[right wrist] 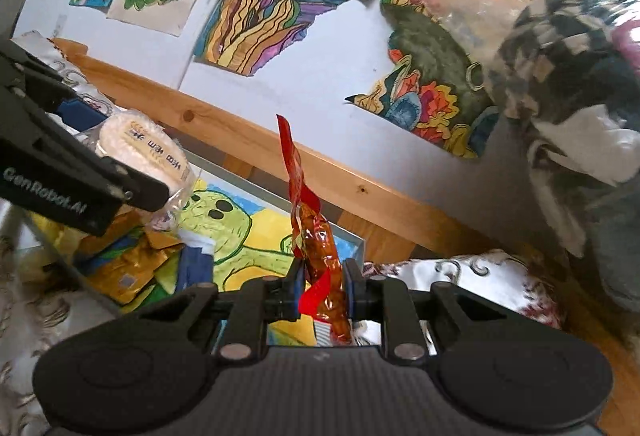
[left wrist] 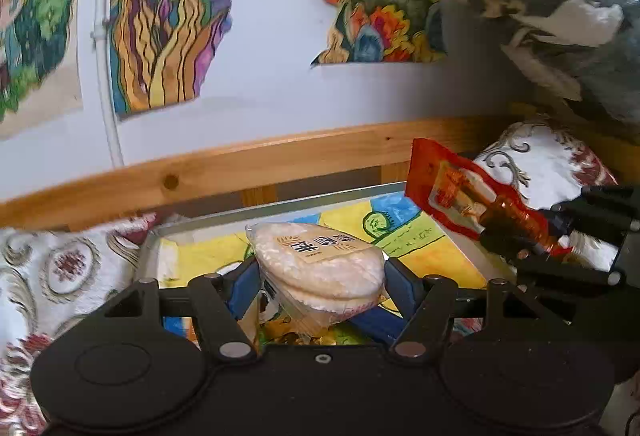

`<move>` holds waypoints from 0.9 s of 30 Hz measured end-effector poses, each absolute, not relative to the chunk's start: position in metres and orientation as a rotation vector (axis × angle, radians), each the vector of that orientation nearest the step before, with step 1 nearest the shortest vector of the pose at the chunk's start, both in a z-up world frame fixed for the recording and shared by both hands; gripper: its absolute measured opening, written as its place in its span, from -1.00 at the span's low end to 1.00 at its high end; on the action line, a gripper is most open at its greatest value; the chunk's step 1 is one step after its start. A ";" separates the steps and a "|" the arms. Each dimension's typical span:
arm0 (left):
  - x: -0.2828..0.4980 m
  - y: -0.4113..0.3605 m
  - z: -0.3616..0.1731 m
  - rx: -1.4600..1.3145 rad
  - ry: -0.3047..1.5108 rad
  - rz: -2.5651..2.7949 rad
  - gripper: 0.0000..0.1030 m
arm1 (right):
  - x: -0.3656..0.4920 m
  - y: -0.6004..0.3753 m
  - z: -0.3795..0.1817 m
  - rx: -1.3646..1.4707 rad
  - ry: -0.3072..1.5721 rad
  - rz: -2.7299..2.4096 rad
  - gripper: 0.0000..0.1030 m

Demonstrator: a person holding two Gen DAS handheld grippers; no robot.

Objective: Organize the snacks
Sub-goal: 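Lower both packets into the tray and open both tools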

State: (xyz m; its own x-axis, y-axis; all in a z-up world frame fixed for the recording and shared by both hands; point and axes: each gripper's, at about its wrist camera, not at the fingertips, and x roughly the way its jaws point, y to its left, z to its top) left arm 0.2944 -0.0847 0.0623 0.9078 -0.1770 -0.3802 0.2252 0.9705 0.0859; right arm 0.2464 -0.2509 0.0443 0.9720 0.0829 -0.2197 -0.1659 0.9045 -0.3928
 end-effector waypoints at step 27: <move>0.330 -0.083 0.022 0.017 0.495 -0.203 0.36 | 0.304 -0.250 0.012 -0.294 0.322 0.160 -0.56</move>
State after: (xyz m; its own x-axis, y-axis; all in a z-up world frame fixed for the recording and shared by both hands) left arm 0.3298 -0.0830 0.0217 0.8602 -0.1894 -0.4736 0.1976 0.9797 -0.0329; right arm 0.3043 -0.2499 0.0121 0.9364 0.1076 -0.3340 -0.2007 0.9450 -0.2582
